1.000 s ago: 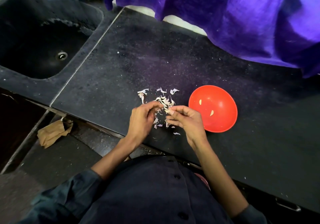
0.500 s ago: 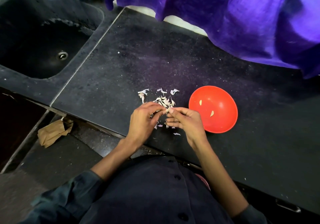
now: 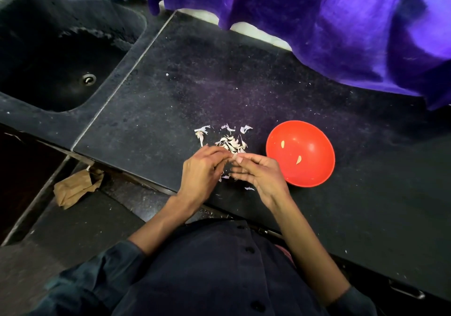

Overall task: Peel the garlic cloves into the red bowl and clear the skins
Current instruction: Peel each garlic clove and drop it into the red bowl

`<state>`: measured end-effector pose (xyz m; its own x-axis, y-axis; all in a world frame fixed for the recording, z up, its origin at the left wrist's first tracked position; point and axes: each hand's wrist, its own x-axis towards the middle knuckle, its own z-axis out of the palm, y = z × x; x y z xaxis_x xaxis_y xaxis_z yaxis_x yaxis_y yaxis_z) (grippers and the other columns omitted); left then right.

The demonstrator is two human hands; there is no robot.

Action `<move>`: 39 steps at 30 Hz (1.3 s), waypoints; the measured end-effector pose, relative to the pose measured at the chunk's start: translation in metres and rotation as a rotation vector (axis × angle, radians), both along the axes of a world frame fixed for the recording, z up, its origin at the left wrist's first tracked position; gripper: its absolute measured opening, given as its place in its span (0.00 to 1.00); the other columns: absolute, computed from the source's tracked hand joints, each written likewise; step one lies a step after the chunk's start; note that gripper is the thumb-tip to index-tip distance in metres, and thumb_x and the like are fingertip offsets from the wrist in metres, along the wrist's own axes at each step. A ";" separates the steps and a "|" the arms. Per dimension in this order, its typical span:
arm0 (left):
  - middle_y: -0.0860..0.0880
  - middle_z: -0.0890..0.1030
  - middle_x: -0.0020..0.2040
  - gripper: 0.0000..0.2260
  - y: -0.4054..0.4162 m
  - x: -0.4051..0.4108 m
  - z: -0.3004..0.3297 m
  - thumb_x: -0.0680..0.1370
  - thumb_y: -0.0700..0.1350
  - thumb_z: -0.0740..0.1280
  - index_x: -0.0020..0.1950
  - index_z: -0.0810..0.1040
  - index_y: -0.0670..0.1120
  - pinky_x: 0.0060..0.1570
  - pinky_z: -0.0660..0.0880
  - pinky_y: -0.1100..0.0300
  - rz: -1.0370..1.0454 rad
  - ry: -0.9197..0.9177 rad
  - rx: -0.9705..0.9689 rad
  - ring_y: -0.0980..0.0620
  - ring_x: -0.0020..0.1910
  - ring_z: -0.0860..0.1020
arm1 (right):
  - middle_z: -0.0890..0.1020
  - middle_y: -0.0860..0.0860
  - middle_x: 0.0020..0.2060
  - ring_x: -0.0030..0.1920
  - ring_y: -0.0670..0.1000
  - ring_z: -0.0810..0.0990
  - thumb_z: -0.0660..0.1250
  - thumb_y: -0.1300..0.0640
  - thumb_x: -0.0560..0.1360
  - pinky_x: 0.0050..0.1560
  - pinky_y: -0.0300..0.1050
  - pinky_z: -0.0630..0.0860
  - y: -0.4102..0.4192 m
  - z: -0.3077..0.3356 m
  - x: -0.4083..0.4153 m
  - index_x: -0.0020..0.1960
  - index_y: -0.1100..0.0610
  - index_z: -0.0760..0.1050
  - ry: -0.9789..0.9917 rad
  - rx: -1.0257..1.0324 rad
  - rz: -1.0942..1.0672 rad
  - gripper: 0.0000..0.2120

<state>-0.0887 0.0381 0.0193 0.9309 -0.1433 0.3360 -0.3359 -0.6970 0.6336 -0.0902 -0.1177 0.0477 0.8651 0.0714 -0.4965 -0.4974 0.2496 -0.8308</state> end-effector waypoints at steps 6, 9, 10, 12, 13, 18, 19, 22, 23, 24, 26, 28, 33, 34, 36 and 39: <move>0.53 0.84 0.48 0.06 0.003 -0.004 -0.002 0.73 0.40 0.73 0.49 0.84 0.47 0.34 0.80 0.53 -0.013 -0.050 0.041 0.54 0.45 0.80 | 0.83 0.57 0.38 0.34 0.48 0.83 0.65 0.68 0.77 0.40 0.41 0.82 0.004 0.001 -0.001 0.47 0.64 0.80 -0.048 -0.061 0.004 0.05; 0.53 0.84 0.48 0.06 0.002 -0.005 0.000 0.74 0.41 0.72 0.50 0.84 0.47 0.33 0.80 0.53 -0.015 -0.072 0.067 0.53 0.45 0.80 | 0.84 0.55 0.37 0.34 0.48 0.82 0.65 0.68 0.77 0.39 0.40 0.81 0.004 0.002 -0.001 0.46 0.63 0.80 -0.065 -0.062 0.014 0.06; 0.53 0.84 0.47 0.06 0.002 -0.005 0.000 0.74 0.41 0.72 0.50 0.84 0.47 0.35 0.80 0.53 -0.009 -0.059 0.053 0.53 0.45 0.81 | 0.83 0.55 0.37 0.33 0.47 0.82 0.65 0.69 0.77 0.39 0.40 0.81 0.004 0.002 -0.001 0.46 0.63 0.80 -0.072 -0.080 0.022 0.06; 0.53 0.84 0.47 0.05 0.001 -0.005 -0.001 0.74 0.41 0.72 0.49 0.84 0.47 0.40 0.80 0.55 0.016 0.009 -0.031 0.55 0.45 0.80 | 0.83 0.52 0.36 0.32 0.44 0.81 0.64 0.70 0.77 0.37 0.38 0.80 0.004 0.000 -0.001 0.45 0.63 0.80 -0.117 -0.173 0.058 0.07; 0.53 0.84 0.46 0.04 0.001 -0.005 -0.001 0.74 0.43 0.71 0.48 0.84 0.47 0.41 0.80 0.54 0.025 0.060 -0.095 0.55 0.43 0.80 | 0.83 0.49 0.35 0.32 0.43 0.80 0.63 0.70 0.77 0.36 0.37 0.79 0.003 -0.002 0.000 0.44 0.62 0.80 -0.149 -0.241 0.078 0.09; 0.58 0.82 0.40 0.03 0.001 -0.004 -0.002 0.76 0.44 0.71 0.47 0.84 0.47 0.36 0.80 0.49 0.067 0.362 -0.444 0.62 0.33 0.76 | 0.81 0.46 0.32 0.32 0.43 0.81 0.64 0.70 0.76 0.40 0.41 0.82 0.000 -0.009 0.000 0.40 0.53 0.80 -0.233 -0.427 0.109 0.15; 0.58 0.81 0.38 0.02 0.001 -0.004 -0.001 0.76 0.43 0.71 0.46 0.84 0.47 0.33 0.80 0.49 0.083 0.409 -0.506 0.61 0.32 0.75 | 0.81 0.46 0.32 0.33 0.43 0.81 0.64 0.69 0.76 0.40 0.42 0.82 0.000 -0.010 0.000 0.41 0.52 0.80 -0.236 -0.432 0.105 0.14; 0.55 0.80 0.41 0.02 0.000 -0.006 0.004 0.77 0.42 0.70 0.45 0.82 0.47 0.27 0.79 0.53 0.073 0.450 -0.586 0.59 0.31 0.76 | 0.82 0.46 0.35 0.35 0.45 0.82 0.66 0.67 0.76 0.40 0.43 0.82 -0.001 -0.010 -0.001 0.42 0.50 0.81 -0.240 -0.442 0.070 0.13; 0.53 0.80 0.43 0.02 0.000 -0.006 0.005 0.77 0.42 0.70 0.45 0.82 0.48 0.25 0.79 0.54 0.067 0.443 -0.597 0.58 0.32 0.77 | 0.83 0.47 0.36 0.36 0.47 0.82 0.67 0.65 0.76 0.40 0.45 0.83 -0.001 -0.009 -0.001 0.43 0.50 0.81 -0.236 -0.439 0.057 0.11; 0.52 0.80 0.46 0.03 0.000 -0.007 0.005 0.76 0.42 0.70 0.45 0.82 0.50 0.25 0.79 0.54 0.067 0.434 -0.600 0.57 0.33 0.79 | 0.83 0.48 0.36 0.36 0.49 0.82 0.68 0.63 0.76 0.41 0.46 0.83 -0.002 -0.008 -0.001 0.43 0.49 0.81 -0.228 -0.427 0.047 0.10; 0.52 0.80 0.49 0.04 0.001 -0.007 0.004 0.76 0.42 0.70 0.45 0.82 0.51 0.24 0.79 0.54 0.069 0.407 -0.583 0.51 0.35 0.81 | 0.83 0.50 0.36 0.36 0.50 0.82 0.69 0.60 0.76 0.40 0.46 0.83 -0.001 -0.006 -0.002 0.43 0.50 0.81 -0.198 -0.382 0.035 0.06; 0.54 0.80 0.49 0.02 0.002 -0.007 0.002 0.76 0.43 0.71 0.47 0.83 0.50 0.27 0.79 0.57 0.059 0.351 -0.519 0.51 0.36 0.80 | 0.82 0.54 0.36 0.34 0.49 0.81 0.69 0.61 0.77 0.37 0.43 0.82 0.001 -0.002 -0.003 0.45 0.56 0.82 -0.151 -0.301 0.042 0.04; 0.58 0.79 0.47 0.04 0.003 -0.008 0.001 0.76 0.42 0.71 0.50 0.84 0.45 0.39 0.80 0.56 0.047 0.224 -0.356 0.59 0.41 0.79 | 0.82 0.56 0.36 0.33 0.51 0.81 0.67 0.64 0.77 0.40 0.46 0.82 0.007 0.004 -0.007 0.48 0.64 0.81 -0.047 -0.100 0.061 0.04; 0.57 0.80 0.47 0.05 0.003 -0.008 0.001 0.76 0.42 0.71 0.50 0.84 0.45 0.41 0.80 0.55 0.043 0.197 -0.329 0.58 0.42 0.80 | 0.82 0.55 0.35 0.33 0.51 0.81 0.67 0.64 0.77 0.40 0.45 0.82 0.008 0.003 -0.007 0.48 0.64 0.81 -0.047 -0.088 0.056 0.04; 0.57 0.80 0.47 0.06 0.004 -0.008 0.001 0.76 0.43 0.70 0.50 0.84 0.45 0.43 0.80 0.52 0.034 0.166 -0.293 0.56 0.43 0.81 | 0.82 0.55 0.35 0.33 0.51 0.80 0.67 0.65 0.76 0.39 0.44 0.82 0.008 0.003 -0.007 0.49 0.65 0.81 -0.056 -0.083 0.044 0.05; 0.57 0.81 0.48 0.06 0.005 -0.008 0.000 0.77 0.45 0.70 0.51 0.84 0.46 0.43 0.80 0.50 0.017 0.153 -0.264 0.56 0.44 0.81 | 0.81 0.54 0.34 0.33 0.49 0.79 0.68 0.65 0.76 0.38 0.43 0.82 0.007 0.000 -0.007 0.50 0.67 0.81 -0.071 -0.118 0.022 0.06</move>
<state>-0.0967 0.0431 0.0190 0.9752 -0.0536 0.2148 -0.2120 -0.5058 0.8362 -0.0970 -0.1107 0.0478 0.8971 0.0357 -0.4404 -0.4408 0.1380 -0.8869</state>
